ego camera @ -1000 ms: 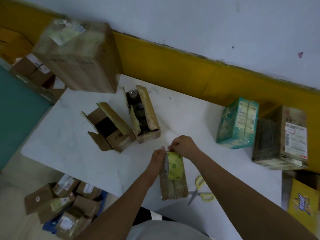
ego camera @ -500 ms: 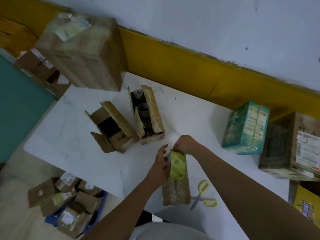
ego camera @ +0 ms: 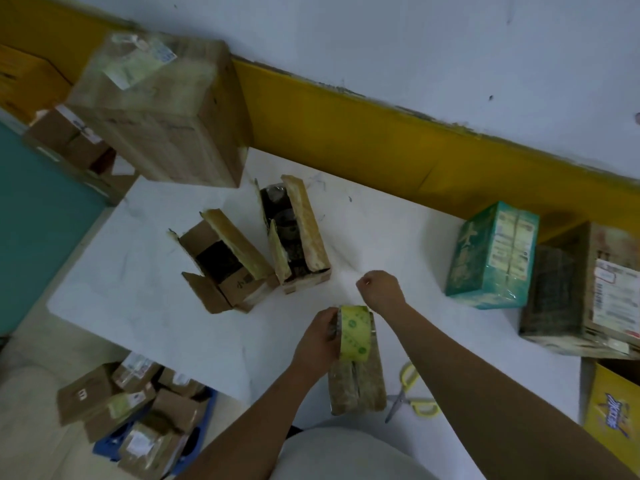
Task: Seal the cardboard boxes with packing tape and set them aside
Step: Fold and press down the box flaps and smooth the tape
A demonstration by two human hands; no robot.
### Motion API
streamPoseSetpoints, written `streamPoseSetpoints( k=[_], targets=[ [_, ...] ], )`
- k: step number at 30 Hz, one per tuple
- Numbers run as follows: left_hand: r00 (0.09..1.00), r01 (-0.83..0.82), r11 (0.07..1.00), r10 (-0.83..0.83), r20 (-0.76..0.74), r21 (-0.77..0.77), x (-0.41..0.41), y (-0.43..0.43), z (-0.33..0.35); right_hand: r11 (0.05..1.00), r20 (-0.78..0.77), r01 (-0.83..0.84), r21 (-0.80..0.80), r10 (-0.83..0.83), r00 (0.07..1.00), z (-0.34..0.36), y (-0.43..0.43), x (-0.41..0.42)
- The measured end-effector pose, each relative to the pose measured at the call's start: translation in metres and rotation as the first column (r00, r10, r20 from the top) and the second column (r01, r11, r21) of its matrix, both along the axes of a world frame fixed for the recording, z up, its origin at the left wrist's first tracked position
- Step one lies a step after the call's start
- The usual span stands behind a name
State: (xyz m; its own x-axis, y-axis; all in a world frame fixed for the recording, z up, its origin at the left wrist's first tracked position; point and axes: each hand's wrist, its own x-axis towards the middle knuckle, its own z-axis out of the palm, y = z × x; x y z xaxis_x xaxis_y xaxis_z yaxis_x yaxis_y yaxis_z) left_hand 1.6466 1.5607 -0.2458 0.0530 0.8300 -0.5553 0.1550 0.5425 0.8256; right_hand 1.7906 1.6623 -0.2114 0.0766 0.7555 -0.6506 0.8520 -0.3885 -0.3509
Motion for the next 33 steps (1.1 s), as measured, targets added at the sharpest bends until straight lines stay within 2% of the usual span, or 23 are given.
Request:
streamPoseSetpoints(
  k=[1, 2, 3, 5, 6, 8, 10, 12, 14, 15, 17, 19, 21, 26, 29, 31, 33],
  targets=[
    [0.996, -0.086, 0.992, 0.084, -0.028, -0.087, 0.001, 0.000, -0.004, 0.979, -0.102, 0.178, 0.096, -0.168, 0.980, 0.008, -0.006, 0.003],
    [0.987, -0.085, 0.991, 0.070, -0.142, -0.102, 0.001, 0.000, -0.010, 0.943, -0.205, 0.313, 0.113, -0.286, 0.936, 0.019, -0.014, 0.006],
    [0.973, -0.075, 0.995, 0.057, -0.224, -0.070, 0.001, 0.004, -0.011, 0.926, -0.291, 0.366, 0.089, -0.327, 0.899, 0.032, -0.025, 0.006],
    [0.939, 0.040, 0.999, -0.031, -0.342, 0.018, 0.007, 0.009, -0.001, 0.953, -0.416, 0.304, 0.001, -0.276, 0.867, 0.048, -0.050, 0.004],
    [0.910, 0.076, 0.997, -0.062, -0.410, 0.019, 0.010, 0.012, 0.007, 0.973, -0.435, 0.231, -0.025, -0.218, 0.874, 0.050, -0.063, 0.002],
    [0.902, 0.058, 0.998, -0.048, -0.429, 0.011, 0.016, 0.015, 0.016, 0.989, -0.406, 0.148, -0.016, -0.141, 0.903, 0.043, -0.080, 0.003],
    [0.939, 0.084, 0.996, -0.071, -0.336, 0.024, 0.016, 0.014, 0.010, 0.978, -0.451, 0.209, -0.022, -0.196, 0.871, 0.040, -0.088, 0.008],
    [0.991, 0.053, 0.998, -0.051, -0.123, 0.015, 0.014, 0.008, 0.010, 0.961, -0.522, 0.270, -0.055, -0.258, 0.813, 0.041, -0.095, 0.012],
    [0.996, -0.028, 0.999, 0.032, 0.088, -0.045, 0.007, 0.005, 0.011, 0.953, -0.552, 0.291, -0.082, -0.287, 0.783, 0.044, -0.105, 0.016],
    [0.988, -0.032, 0.998, 0.041, 0.147, -0.061, 0.004, 0.005, 0.012, 0.951, -0.559, 0.294, -0.092, -0.294, 0.775, 0.045, -0.111, 0.016],
    [0.991, 0.061, 0.997, -0.056, 0.120, -0.040, -0.002, 0.006, 0.010, 0.948, -0.555, 0.305, -0.095, -0.305, 0.774, 0.042, -0.120, 0.018],
    [0.989, 0.145, 0.989, -0.145, 0.030, 0.001, -0.009, 0.008, 0.006, 0.939, -0.534, 0.334, -0.087, -0.327, 0.779, 0.037, -0.126, 0.017],
    [0.984, 0.173, 0.983, -0.171, -0.041, 0.052, -0.012, 0.008, 0.000, 0.930, -0.539, 0.356, -0.092, -0.347, 0.767, 0.036, -0.127, 0.013],
    [0.979, 0.095, 0.986, -0.068, -0.193, 0.136, -0.003, -0.009, -0.001, 0.929, -0.510, 0.367, -0.033, -0.332, 0.794, 0.042, -0.138, 0.012],
    [0.969, 0.070, 0.989, -0.035, -0.246, 0.134, 0.004, -0.008, 0.005, 0.910, -0.486, 0.414, -0.003, -0.363, 0.795, 0.044, -0.160, 0.020],
    [0.965, 0.122, 0.986, -0.090, -0.245, 0.116, 0.004, -0.005, 0.005, 0.896, -0.474, 0.443, 0.021, -0.381, 0.794, 0.044, -0.173, 0.022],
    [0.984, 0.116, 0.993, -0.110, -0.138, 0.034, 0.004, 0.002, 0.008, 0.881, -0.471, 0.472, 0.037, -0.401, 0.786, 0.043, -0.181, 0.021]
  ],
)
